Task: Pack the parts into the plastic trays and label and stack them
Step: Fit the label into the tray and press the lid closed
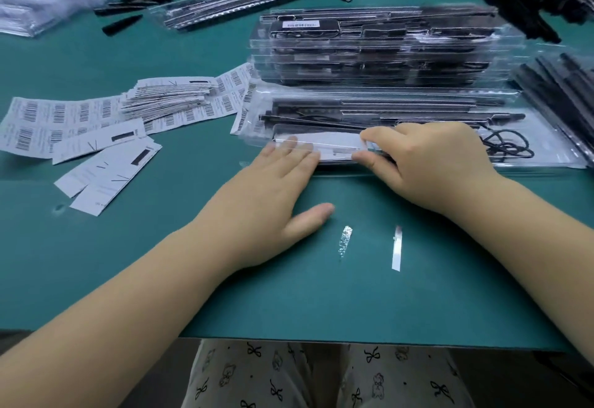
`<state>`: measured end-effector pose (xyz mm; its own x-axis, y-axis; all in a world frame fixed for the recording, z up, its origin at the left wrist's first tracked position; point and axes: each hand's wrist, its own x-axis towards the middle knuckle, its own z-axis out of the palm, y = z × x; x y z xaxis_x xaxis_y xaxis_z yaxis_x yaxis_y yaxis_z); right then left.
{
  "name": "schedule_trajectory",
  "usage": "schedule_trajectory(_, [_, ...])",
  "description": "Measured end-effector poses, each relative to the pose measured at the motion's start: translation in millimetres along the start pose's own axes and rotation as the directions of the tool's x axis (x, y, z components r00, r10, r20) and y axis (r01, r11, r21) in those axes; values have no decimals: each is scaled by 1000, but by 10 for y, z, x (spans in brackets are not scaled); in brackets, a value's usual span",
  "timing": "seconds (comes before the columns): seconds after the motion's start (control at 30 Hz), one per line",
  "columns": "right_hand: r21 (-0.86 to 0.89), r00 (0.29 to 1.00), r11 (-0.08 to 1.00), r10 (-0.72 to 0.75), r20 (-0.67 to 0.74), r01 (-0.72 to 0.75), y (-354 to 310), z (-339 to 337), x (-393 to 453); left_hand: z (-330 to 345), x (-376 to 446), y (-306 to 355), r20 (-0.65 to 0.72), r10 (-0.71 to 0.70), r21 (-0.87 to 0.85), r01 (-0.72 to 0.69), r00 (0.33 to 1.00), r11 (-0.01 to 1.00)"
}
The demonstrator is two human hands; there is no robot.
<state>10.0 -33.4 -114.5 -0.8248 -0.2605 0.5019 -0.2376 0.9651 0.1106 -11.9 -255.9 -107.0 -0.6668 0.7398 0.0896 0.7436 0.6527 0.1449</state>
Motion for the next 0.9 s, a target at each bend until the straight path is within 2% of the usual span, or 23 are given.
schedule_trajectory(0.07, [26, 999, 999, 17, 33, -18, -9, -24, 5, 0, -113, -34, -266, 74, 13, -73, 961, 997])
schedule_trajectory(0.13, [34, 996, 998, 54, 71, -57, -37, -55, 15, -43, -161, -125, -545, 71, 15, -75, 836, 997])
schedule_trajectory(0.17, [16, 993, 997, 74, 93, -76, -49, -67, 27, -109, -136, -191, -604, 20, -28, -46, 797, 999])
schedule_trajectory(0.2, [-11, 990, 997, 80, 112, -79, -48, -72, 37, -187, -79, -267, -604, -32, -66, -10, 796, 998])
schedule_trajectory(0.23, [-39, 990, 997, 67, 128, -63, -44, -68, 45, -262, -7, -349, -540, -63, -62, 35, 839, 997])
schedule_trajectory(0.3, [-115, 988, 993, 19, 152, -1, -31, -52, 55, -352, 160, -522, -298, -32, 15, 38, 954, 999])
schedule_trajectory(0.37, [-146, 985, 989, -9, 174, 34, -21, -55, 57, -337, 291, -593, -103, -15, -21, 13, 995, 1000])
schedule_trajectory(0.4, [-143, 982, 989, -7, 186, 34, -24, -65, 65, -294, 335, -598, -60, -7, -44, 5, 998, 999])
schedule_trajectory(0.47, [-132, 983, 991, -5, 181, 29, -8, -62, 53, -201, 383, -591, -54, 13, -31, -15, 998, 999])
schedule_trajectory(0.6, [-66, 997, 998, -17, 70, 22, 36, 9, 25, -120, 413, -606, -186, 63, 26, -59, 981, 998])
schedule_trajectory(0.7, [-26, 998, 1000, -6, 64, 7, 49, 11, 17, -110, 426, -585, -229, 7, -37, -16, 973, 999])
schedule_trajectory(0.9, [-2, 1000, 1000, 7, 31, -7, 26, 5, 10, -117, 403, -610, -202, 47, -71, -62, 978, 996])
